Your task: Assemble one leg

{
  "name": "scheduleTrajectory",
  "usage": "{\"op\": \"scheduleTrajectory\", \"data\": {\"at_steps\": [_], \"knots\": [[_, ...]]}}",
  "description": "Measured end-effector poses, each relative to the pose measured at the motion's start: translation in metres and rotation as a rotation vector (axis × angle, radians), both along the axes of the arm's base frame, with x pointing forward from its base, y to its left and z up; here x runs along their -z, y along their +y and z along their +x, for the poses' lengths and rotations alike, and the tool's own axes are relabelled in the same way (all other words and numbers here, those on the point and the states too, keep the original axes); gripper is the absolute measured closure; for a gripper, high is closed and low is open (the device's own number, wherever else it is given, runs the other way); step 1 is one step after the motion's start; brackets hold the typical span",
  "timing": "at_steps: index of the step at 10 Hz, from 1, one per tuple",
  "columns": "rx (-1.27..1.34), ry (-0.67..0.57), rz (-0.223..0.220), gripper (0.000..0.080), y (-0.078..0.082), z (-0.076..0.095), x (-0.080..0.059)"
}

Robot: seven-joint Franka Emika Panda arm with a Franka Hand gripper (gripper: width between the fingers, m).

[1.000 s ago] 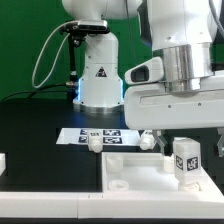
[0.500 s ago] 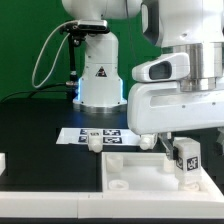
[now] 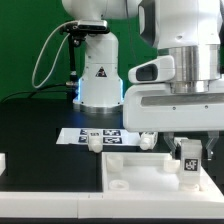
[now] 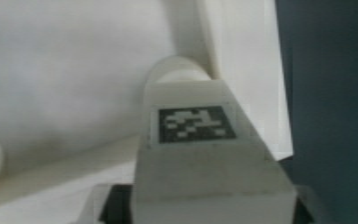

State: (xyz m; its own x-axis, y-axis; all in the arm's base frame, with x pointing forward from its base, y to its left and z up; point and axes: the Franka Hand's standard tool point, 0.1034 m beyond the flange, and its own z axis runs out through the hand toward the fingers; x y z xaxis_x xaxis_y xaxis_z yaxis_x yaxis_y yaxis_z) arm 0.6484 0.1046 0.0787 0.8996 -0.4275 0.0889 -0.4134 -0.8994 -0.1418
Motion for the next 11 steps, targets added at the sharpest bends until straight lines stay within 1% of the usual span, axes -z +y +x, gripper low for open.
{"op": "scheduleTrajectory", "data": {"at_steps": [2, 3, 4, 6, 7, 8, 9, 10, 11], "knots": [[0.313, 0.037, 0.048, 0.0510, -0.004, -0.001, 0.001], [0.500, 0.071, 0.078, 0.0510, -0.005, -0.002, 0.001], [0.626, 0.095, 0.114, 0.0509, -0.006, -0.003, 0.002], [0.857, 0.130, 0.152, 0.0509, -0.006, -0.005, 0.002], [0.904, 0.135, 0.157, 0.0509, -0.006, -0.006, 0.002], [0.883, 0.133, 0.154, 0.0508, -0.007, -0.006, 0.002], [0.818, 0.137, 0.139, 0.0508, -0.004, -0.008, 0.002], [0.717, 0.164, 0.109, 0.0295, 0.003, -0.013, 0.000], [0.512, 0.148, 0.076, 0.0295, 0.009, -0.014, -0.004]]}}
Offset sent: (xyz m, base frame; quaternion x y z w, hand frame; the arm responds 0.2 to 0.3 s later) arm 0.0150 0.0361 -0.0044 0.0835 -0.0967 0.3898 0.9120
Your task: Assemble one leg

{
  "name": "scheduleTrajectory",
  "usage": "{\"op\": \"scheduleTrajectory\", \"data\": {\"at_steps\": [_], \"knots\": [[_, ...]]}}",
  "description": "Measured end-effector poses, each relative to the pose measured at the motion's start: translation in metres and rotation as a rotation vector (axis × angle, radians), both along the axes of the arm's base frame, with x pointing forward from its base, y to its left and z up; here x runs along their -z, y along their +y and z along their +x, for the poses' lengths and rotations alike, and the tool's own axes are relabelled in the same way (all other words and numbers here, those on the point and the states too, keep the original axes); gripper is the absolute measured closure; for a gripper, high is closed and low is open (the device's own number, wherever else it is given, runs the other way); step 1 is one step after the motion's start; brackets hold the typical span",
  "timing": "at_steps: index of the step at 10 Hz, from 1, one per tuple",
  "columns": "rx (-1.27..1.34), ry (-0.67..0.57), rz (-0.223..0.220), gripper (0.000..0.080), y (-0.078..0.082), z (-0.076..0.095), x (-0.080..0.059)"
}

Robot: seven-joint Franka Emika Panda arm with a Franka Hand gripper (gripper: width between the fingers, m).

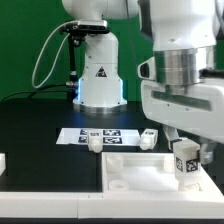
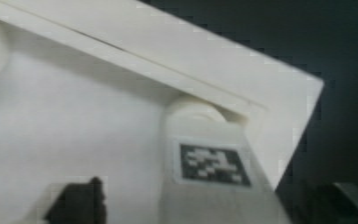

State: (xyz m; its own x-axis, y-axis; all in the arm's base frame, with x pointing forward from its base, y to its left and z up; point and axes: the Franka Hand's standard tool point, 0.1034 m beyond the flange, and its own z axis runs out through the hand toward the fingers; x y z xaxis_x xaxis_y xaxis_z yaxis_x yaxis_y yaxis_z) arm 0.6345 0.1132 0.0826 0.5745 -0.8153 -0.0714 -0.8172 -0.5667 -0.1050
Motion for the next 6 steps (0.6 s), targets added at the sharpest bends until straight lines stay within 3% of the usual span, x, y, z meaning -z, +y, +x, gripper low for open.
{"op": "scheduleTrajectory", "data": {"at_steps": [1, 6], "knots": [[-0.197, -0.017, -0.003, 0.0181, 0.0032, -0.0019, 0.0005], [-0.650, -0.048, -0.025, 0.0151, 0.0017, -0.0056, 0.0034]]}}
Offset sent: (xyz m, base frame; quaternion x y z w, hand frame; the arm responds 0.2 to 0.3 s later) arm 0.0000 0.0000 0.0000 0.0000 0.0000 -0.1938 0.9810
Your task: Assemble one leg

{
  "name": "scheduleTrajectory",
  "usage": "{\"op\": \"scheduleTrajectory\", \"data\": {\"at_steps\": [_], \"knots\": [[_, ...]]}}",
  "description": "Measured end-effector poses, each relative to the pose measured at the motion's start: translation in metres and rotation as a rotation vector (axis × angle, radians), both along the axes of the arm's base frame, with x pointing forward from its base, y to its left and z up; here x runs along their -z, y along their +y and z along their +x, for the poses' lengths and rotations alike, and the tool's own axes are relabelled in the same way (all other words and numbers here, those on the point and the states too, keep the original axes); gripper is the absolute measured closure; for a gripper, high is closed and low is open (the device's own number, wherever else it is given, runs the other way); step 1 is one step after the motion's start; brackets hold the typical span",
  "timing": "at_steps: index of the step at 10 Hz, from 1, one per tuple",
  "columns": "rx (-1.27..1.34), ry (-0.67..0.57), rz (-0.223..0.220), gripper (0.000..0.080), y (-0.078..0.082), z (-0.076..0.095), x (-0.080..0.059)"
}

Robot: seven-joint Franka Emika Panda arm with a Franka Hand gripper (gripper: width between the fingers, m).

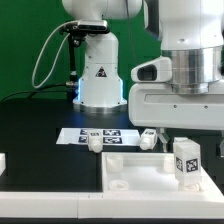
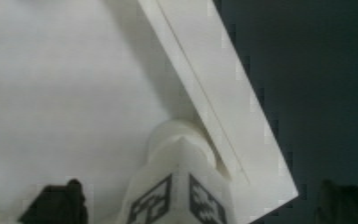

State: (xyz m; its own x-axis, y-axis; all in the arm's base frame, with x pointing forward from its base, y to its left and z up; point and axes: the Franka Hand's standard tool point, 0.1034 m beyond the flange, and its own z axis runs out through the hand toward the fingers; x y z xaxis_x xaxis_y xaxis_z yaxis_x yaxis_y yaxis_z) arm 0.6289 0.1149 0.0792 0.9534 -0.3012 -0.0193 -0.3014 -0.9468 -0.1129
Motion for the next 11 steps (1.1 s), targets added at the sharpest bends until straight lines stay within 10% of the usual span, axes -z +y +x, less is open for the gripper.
{"op": "scheduleTrajectory", "data": {"at_steps": [3, 7, 11], "knots": [[-0.360, -0.039, -0.035, 0.0151, -0.0022, 0.0038, 0.0019], [-0.340, -0.035, -0.037, 0.0514, -0.0042, 0.0032, 0.0027], [0.042, -0.019, -0.038, 0.0514, -0.0005, 0.0037, 0.0040]]}}
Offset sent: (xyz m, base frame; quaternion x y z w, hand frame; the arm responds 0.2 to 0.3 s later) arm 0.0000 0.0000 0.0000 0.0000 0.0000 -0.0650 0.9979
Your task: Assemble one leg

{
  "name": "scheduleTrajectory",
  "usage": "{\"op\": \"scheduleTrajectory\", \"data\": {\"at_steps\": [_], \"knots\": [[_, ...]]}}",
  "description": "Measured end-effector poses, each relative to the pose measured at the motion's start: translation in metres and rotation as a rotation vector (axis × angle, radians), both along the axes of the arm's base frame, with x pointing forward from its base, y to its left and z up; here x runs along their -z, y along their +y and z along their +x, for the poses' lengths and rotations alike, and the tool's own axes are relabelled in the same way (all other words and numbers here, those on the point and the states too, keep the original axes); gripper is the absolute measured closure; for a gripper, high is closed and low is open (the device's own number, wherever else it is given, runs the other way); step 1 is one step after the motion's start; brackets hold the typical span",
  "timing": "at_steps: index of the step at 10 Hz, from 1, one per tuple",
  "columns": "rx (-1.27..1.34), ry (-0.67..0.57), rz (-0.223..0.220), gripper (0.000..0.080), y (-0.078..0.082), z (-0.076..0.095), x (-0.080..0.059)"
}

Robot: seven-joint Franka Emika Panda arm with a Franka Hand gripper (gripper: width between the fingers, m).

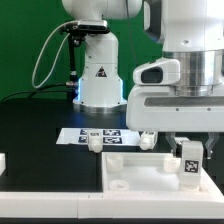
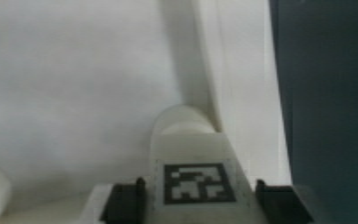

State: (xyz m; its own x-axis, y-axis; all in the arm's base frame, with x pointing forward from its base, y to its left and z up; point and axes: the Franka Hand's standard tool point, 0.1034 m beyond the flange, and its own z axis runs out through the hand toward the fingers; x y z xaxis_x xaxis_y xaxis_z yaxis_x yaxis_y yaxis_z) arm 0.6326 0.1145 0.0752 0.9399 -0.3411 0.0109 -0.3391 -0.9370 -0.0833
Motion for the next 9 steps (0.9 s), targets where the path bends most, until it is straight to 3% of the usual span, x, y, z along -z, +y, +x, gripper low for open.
{"op": "scheduleTrajectory", "data": {"at_steps": [5, 7, 9], "knots": [[0.786, 0.047, 0.063, 0.0514, 0.0087, 0.0021, 0.0019], [0.914, 0.060, 0.102, 0.0512, 0.0071, 0.0031, 0.0016], [0.880, 0.057, 0.100, 0.0512, 0.0074, 0.0030, 0.0017]]}}
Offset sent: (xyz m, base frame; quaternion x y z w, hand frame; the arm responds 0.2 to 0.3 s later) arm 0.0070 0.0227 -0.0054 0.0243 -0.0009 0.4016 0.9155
